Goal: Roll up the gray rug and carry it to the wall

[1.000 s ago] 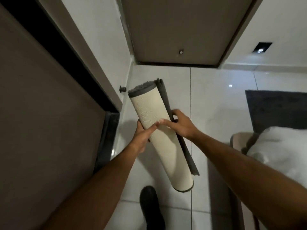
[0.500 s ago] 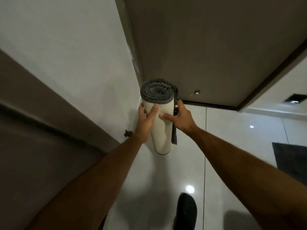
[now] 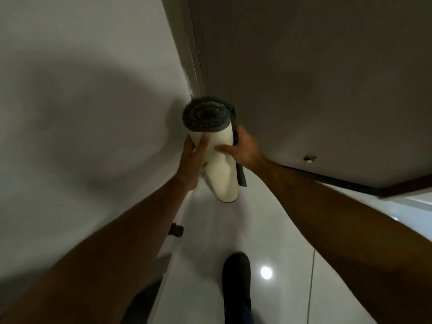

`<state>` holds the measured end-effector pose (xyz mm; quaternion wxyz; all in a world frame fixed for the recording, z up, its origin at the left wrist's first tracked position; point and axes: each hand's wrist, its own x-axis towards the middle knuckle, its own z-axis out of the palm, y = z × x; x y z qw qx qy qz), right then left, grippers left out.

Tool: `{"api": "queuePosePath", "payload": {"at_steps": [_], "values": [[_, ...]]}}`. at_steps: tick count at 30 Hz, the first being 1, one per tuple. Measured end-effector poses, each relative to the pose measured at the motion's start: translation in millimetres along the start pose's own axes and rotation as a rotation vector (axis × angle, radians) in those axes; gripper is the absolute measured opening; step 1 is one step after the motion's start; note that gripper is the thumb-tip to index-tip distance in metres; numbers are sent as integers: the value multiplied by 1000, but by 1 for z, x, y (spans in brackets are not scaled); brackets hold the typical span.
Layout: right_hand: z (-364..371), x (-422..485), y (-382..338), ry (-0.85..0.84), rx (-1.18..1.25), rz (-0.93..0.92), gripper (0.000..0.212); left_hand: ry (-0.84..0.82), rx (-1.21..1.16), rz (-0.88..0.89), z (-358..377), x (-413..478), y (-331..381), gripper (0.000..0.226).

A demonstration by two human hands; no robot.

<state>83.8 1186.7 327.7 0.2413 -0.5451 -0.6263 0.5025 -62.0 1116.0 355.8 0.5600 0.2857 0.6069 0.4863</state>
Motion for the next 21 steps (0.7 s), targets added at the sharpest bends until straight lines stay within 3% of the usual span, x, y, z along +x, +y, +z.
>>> {"api": "queuePosePath", "payload": {"at_steps": [6, 10, 13, 15, 19, 21], "values": [[35, 72, 20, -74, -97, 37, 62, 119, -12, -64, -9, 68, -19, 91], [33, 94, 9, -106, -211, 39, 69, 303, 88, -134, -1, 98, -17, 83], [23, 91, -1, -96, -344, 63, 76, 436, 108, -273, 9, 92, -11, 93], [18, 83, -12, -119, -303, 90, 75, 513, 70, -316, 13, 85, -6, 93], [-18, 47, -43, -211, -266, -42, 69, 432, 31, -292, 23, 74, 20, 66], [-38, 28, -56, -195, -353, -72, 55, 415, 7, -330, 31, 69, 38, 66]]}}
